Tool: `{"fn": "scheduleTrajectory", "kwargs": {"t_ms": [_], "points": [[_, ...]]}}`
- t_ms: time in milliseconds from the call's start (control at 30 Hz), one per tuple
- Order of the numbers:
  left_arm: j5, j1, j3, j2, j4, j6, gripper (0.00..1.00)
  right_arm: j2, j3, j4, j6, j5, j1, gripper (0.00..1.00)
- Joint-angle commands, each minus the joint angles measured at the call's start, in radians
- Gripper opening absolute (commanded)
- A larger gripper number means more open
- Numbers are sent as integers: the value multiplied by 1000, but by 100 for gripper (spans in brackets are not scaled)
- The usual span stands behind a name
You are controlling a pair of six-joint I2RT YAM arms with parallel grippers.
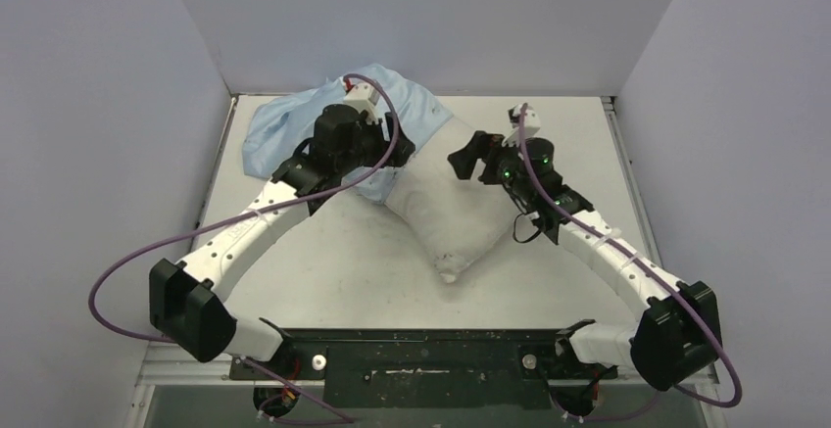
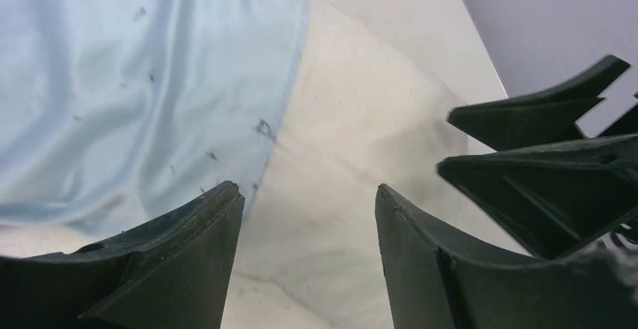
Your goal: Put the pillow into the pillowcase
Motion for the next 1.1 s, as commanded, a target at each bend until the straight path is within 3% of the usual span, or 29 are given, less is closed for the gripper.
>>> {"fn": "scheduleTrajectory", "kwargs": {"t_ms": [0, 67, 200, 367, 467, 533, 600, 667, 733, 867, 967, 1000, 1033, 1067], "points": [[-87, 30, 125, 135, 9, 158, 66, 28, 108, -122, -40, -202, -193, 100], [-104, 31, 204, 197, 26, 190, 74, 79, 165, -154, -73, -264, -282, 100], [-120, 29, 348, 324, 47, 235, 75, 215, 242, -193, -136, -323, -361, 100], [-137, 19, 521, 492, 20, 273, 75, 405, 291, -133, -179, -483, -356, 94], [-162, 9, 596, 567, -5, 303, 75, 454, 288, -99, -257, -501, -321, 88], [-183, -1, 638, 613, -17, 330, 75, 460, 271, -84, -286, -513, -300, 68], [-215, -10, 679, 654, -44, 355, 76, 442, 244, -7, -273, -516, -282, 31], [-259, -16, 708, 689, -74, 372, 76, 396, 192, 70, -260, -519, -265, 8], [-276, -18, 753, 722, -109, 375, 76, 341, 110, 153, -240, -535, -259, 0], [-255, -20, 745, 747, -95, 370, 76, 270, 40, 215, -209, -515, -254, 0], [-240, -21, 741, 762, -93, 355, 65, 255, 35, 214, -195, -487, -245, 0], [-231, -21, 739, 764, -94, 349, 56, 253, 31, 226, -186, -484, -242, 0], [-213, -21, 738, 763, -95, 333, 38, 253, 25, 240, -167, -485, -239, 0], [-202, -23, 736, 756, -95, 326, 29, 253, 20, 256, -158, -485, -237, 0]]}}
